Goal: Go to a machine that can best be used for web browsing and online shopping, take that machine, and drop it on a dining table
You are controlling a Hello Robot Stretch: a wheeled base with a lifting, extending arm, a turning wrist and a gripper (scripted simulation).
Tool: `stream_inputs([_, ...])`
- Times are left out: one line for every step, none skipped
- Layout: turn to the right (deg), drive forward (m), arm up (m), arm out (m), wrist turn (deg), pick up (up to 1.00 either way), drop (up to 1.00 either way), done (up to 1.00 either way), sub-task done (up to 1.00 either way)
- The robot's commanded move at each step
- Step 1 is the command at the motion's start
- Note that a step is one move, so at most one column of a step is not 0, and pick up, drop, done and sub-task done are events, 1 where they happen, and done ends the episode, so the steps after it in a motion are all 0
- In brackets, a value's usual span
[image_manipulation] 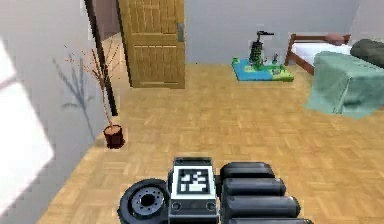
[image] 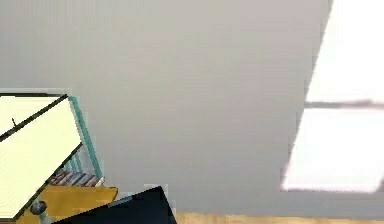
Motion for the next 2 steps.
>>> stream_inputs([-45.0, 0.00, 0.00, 0.00, 0.0, 0.00, 0.00, 0.00, 0.00])
stream_inputs([-45.0, 0.00, 0.00, 0.00, 0.0, 0.00, 0.00, 0.00, 0.00])
